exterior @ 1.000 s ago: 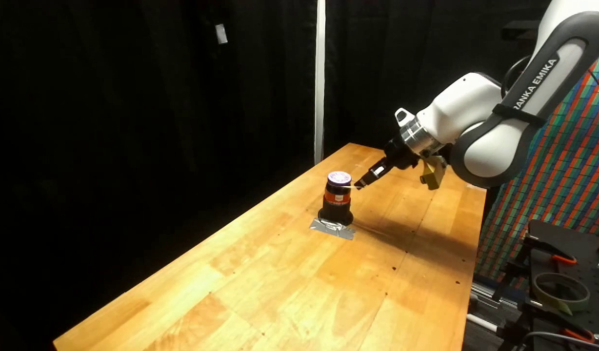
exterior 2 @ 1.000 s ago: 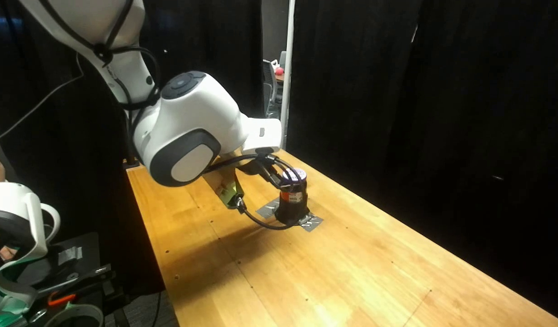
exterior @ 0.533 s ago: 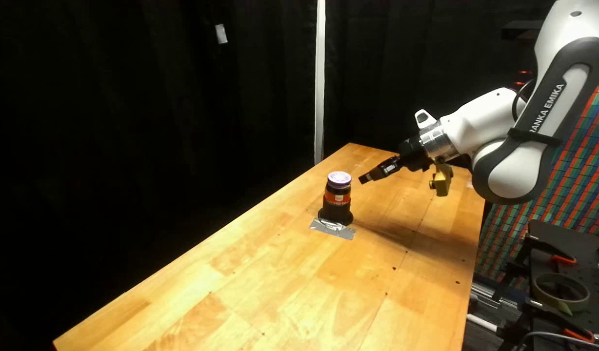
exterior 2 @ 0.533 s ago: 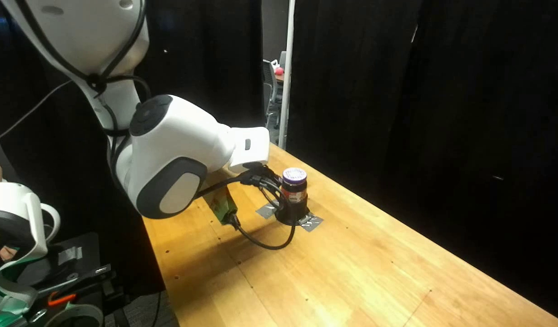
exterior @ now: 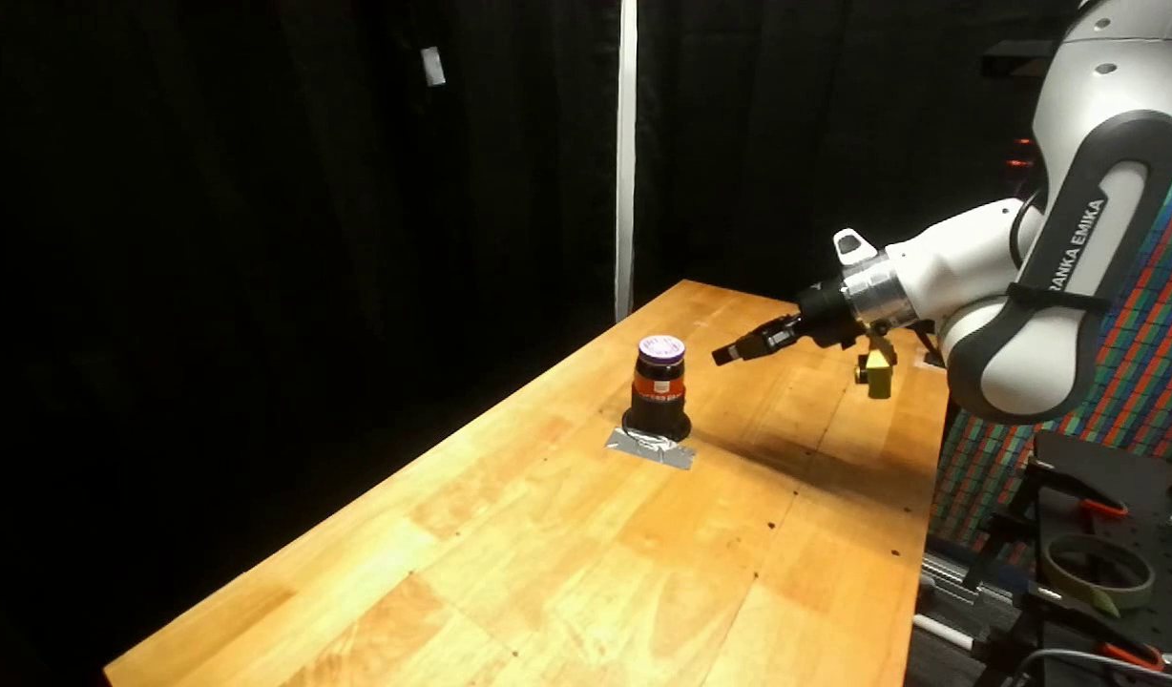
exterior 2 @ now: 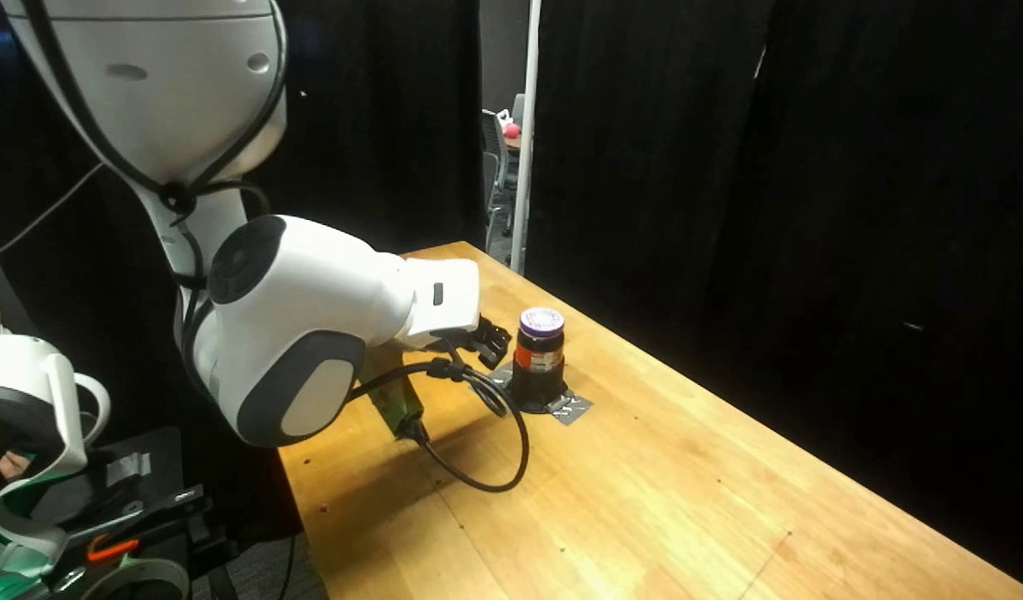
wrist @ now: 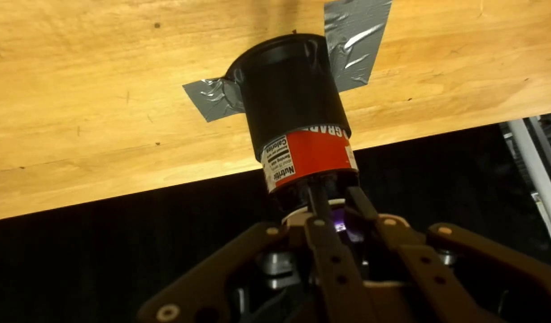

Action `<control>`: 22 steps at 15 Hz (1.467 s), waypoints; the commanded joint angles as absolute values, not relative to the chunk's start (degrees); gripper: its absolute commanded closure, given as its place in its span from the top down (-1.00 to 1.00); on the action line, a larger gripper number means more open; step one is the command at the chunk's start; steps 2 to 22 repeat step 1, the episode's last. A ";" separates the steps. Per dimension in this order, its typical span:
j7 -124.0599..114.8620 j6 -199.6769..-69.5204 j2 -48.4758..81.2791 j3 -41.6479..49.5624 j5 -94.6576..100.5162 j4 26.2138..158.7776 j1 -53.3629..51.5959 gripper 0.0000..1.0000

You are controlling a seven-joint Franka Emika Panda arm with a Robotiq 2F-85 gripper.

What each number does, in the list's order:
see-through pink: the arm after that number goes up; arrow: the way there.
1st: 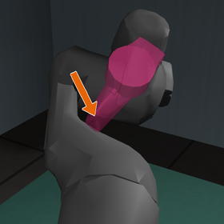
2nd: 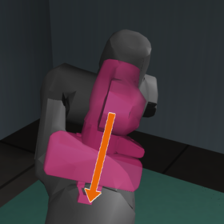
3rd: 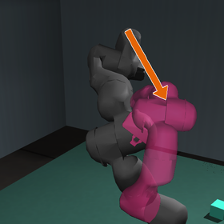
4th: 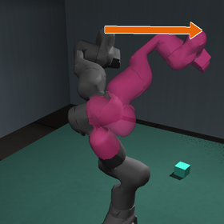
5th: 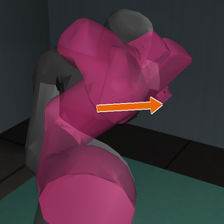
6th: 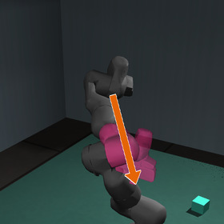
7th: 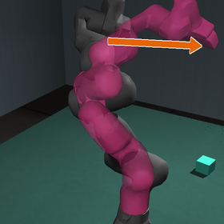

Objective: Put the rubber band around the base of the cup

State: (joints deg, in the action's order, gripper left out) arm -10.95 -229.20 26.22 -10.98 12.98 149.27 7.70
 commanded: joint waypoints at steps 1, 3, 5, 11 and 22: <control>-11.65 -229.06 26.10 -9.55 13.17 149.26 6.27 -0.52; -11.65 -229.06 26.10 -9.55 13.17 149.26 6.27 -0.52; -11.65 -229.06 26.10 -9.55 13.17 149.26 6.27 -0.52; -11.65 -229.06 26.10 -9.55 13.17 149.26 6.27 -0.52; -11.65 -229.06 26.10 -9.55 13.17 149.26 6.27 -0.52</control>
